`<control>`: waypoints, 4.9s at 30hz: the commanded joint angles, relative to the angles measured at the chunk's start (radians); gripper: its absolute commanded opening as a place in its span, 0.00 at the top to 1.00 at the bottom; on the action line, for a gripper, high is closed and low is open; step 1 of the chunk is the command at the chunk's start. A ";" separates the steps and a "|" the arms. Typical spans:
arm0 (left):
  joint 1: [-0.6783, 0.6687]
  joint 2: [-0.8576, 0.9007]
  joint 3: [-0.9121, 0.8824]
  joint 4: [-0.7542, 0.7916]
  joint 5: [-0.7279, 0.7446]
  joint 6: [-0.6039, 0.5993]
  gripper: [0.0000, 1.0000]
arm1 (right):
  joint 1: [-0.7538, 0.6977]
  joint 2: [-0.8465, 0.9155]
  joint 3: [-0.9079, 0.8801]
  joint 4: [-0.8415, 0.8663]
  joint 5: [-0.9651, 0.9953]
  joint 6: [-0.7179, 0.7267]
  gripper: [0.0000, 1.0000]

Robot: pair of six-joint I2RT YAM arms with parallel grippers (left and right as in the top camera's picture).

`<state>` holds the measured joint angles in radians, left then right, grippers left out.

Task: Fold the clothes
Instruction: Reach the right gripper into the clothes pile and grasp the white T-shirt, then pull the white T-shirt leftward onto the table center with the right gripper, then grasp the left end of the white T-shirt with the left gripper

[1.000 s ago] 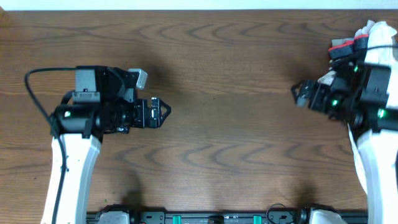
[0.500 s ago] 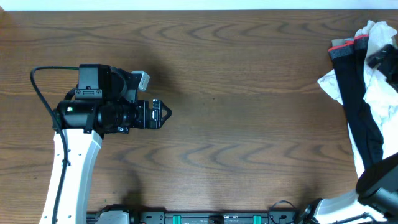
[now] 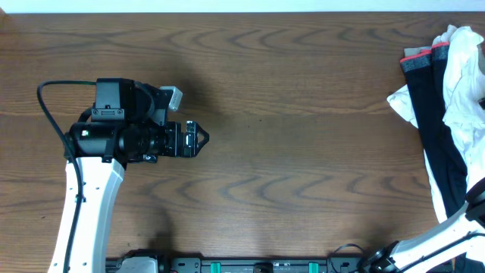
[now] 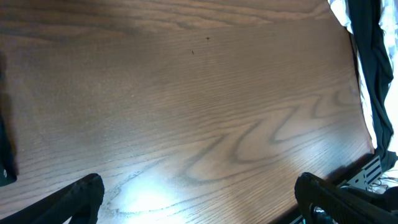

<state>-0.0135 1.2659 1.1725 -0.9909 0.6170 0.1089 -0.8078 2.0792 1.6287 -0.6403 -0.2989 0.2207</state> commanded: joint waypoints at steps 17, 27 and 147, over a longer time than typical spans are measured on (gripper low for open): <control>-0.003 -0.007 0.018 -0.003 -0.008 0.013 0.01 | 0.013 0.129 0.021 0.143 -0.161 -0.006 0.68; -0.003 -0.007 0.018 -0.003 -0.008 0.014 0.01 | 0.015 0.051 0.045 0.179 -0.480 0.091 0.99; -0.271 0.120 0.166 -0.081 -0.793 -0.142 0.94 | 0.913 -0.406 -0.378 -0.339 0.115 0.018 0.27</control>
<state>-0.2893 1.3895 1.3266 -1.0672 -0.1581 -0.0265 0.1116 1.6749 1.2949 -0.9932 -0.1387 0.2230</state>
